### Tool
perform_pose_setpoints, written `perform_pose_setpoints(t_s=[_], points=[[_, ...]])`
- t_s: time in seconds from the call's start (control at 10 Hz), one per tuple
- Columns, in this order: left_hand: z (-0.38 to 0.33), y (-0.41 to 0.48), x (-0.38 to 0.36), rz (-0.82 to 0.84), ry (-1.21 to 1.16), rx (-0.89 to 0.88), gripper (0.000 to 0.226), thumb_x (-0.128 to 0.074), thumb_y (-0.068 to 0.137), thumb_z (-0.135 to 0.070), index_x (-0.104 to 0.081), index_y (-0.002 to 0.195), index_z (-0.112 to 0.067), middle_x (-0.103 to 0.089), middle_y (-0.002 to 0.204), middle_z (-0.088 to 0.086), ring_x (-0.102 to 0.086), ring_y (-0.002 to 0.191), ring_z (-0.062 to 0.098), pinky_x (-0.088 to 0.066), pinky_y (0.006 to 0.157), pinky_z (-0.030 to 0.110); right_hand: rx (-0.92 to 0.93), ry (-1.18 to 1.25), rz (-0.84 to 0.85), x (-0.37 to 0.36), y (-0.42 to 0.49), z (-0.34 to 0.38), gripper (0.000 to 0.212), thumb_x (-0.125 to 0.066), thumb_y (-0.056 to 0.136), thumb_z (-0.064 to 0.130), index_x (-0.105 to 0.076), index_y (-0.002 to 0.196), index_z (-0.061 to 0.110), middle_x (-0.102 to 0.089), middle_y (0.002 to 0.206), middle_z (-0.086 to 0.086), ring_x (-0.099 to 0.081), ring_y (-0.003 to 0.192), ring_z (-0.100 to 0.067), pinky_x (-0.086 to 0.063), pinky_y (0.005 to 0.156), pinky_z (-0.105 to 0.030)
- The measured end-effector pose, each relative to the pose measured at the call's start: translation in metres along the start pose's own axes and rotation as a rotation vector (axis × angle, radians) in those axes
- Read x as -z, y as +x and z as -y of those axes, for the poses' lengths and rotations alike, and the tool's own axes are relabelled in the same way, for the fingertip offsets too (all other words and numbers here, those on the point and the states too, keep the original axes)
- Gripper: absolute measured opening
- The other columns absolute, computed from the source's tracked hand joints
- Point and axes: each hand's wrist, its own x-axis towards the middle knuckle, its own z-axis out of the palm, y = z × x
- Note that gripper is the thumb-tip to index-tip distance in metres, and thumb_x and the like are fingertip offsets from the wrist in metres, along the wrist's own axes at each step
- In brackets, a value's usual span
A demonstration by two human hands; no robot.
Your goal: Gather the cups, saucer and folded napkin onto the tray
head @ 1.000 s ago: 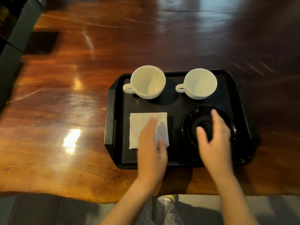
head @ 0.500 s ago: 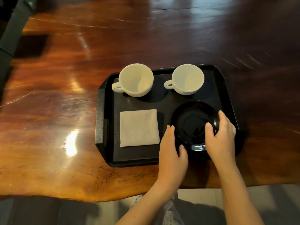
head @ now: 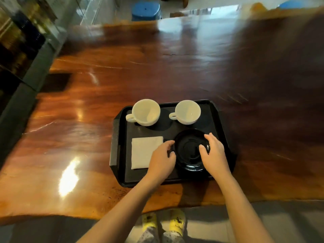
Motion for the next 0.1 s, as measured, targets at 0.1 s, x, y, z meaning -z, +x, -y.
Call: perform_pose_setpoints(t_s=[0.1], points=[[-0.0313, 0.0056, 0.0299, 0.114, 0.092, 0.017, 0.038, -0.046, 0.093, -0.012, -0.054, 0.13, -0.011, -0.06, 0.133, 0.007, -0.054, 0.123, 0.021, -0.04, 0.1, 0.027, -0.006, -0.083, 0.222, 0.0187, 0.0024, 0.0339, 0.04, -0.047, 0.095, 0.024, -0.05, 0.133, 0.011, -0.049, 0.141, -0.006, -0.042, 0.133, -0.023, -0.035, 0.106, -0.034]])
